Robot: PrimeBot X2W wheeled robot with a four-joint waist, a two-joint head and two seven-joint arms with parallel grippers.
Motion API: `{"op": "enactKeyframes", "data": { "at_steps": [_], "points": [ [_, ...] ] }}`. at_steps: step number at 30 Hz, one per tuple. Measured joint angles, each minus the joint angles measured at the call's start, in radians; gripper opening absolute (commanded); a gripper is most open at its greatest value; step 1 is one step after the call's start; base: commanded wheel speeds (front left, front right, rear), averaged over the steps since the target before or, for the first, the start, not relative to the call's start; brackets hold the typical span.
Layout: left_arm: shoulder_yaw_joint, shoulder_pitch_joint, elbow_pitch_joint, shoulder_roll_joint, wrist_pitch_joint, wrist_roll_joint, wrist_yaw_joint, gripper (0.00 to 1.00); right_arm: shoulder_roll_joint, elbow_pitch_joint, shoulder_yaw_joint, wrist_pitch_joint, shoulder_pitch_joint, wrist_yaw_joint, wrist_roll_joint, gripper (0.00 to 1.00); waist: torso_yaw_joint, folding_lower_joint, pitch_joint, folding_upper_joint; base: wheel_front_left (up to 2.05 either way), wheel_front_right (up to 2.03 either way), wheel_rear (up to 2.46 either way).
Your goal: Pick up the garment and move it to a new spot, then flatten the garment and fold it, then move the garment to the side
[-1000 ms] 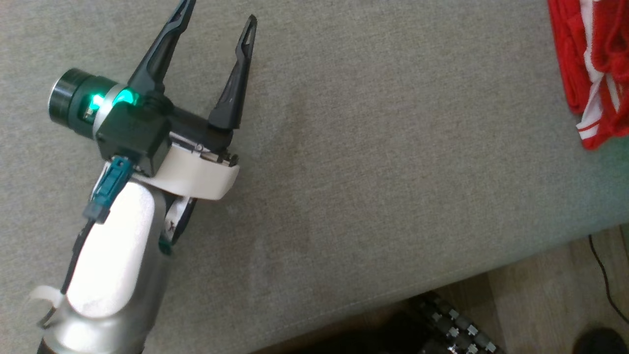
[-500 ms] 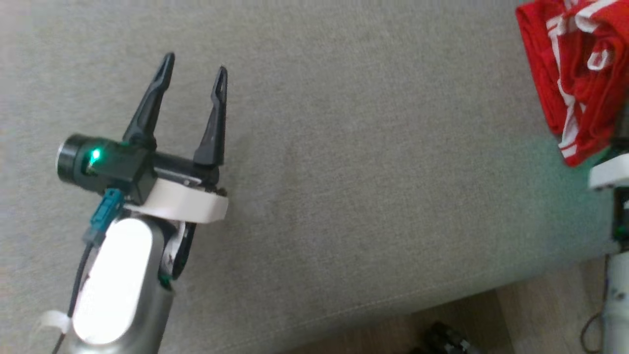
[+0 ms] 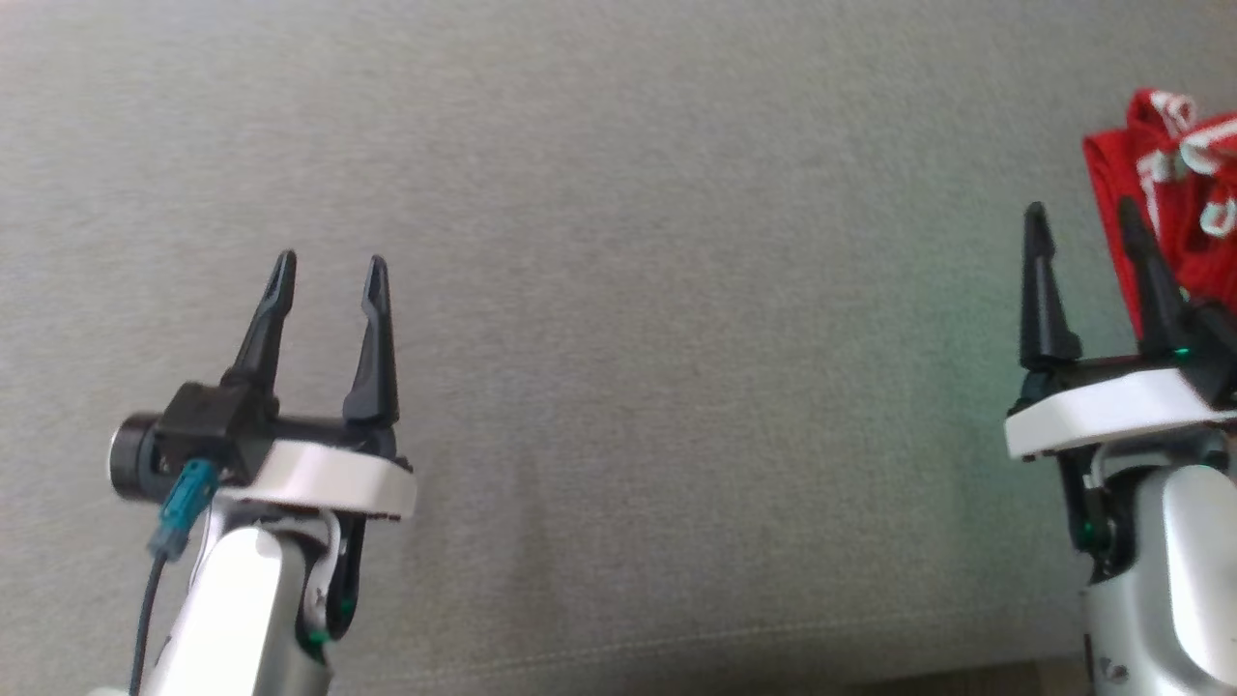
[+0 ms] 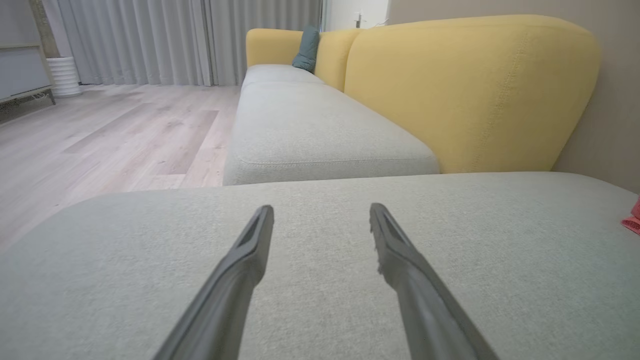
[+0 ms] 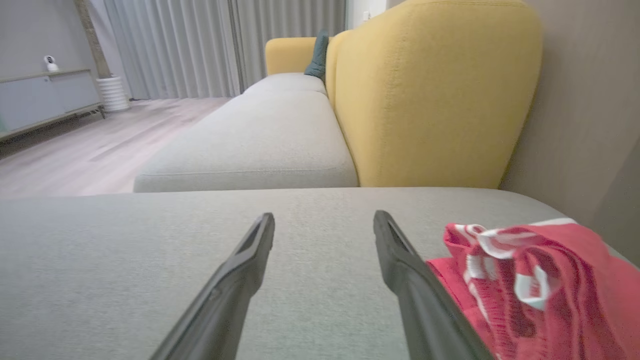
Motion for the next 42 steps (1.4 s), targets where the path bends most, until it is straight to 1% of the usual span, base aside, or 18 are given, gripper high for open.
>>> {"op": "enactKeyframes", "data": {
  "at_steps": [4,8,20,27,42],
  "points": [
    [0.018,0.032,0.010,0.003,-0.003,-0.008,0.003,1.00,0.004,-0.002,0.028,0.001,0.005,0.000,0.007,1.00,0.033,0.0000,-0.044,0.0000,0.00,0.00,0.00],
    [0.019,0.063,0.022,0.005,-0.007,-0.018,0.006,1.00,0.009,-0.005,0.036,0.012,0.056,0.000,0.014,1.00,0.053,0.0000,-0.085,0.0000,0.00,0.00,0.00],
    [0.017,0.128,0.042,0.007,-0.006,-0.034,0.014,1.00,0.019,-0.013,0.052,0.037,0.125,0.000,0.018,1.00,0.060,0.0000,-0.170,0.0000,0.00,0.00,0.00],
    [0.014,0.143,0.047,0.010,0.005,-0.034,0.018,1.00,0.019,-0.020,0.053,0.044,0.143,0.000,0.021,1.00,0.055,0.0000,-0.188,0.0000,0.00,0.00,0.00],
    [0.002,0.143,0.052,0.020,0.021,-0.045,0.026,1.00,0.021,-0.031,0.055,0.044,0.143,0.000,0.024,1.00,0.052,0.0000,-0.189,0.0000,0.00,0.00,0.00]
  ]
}}
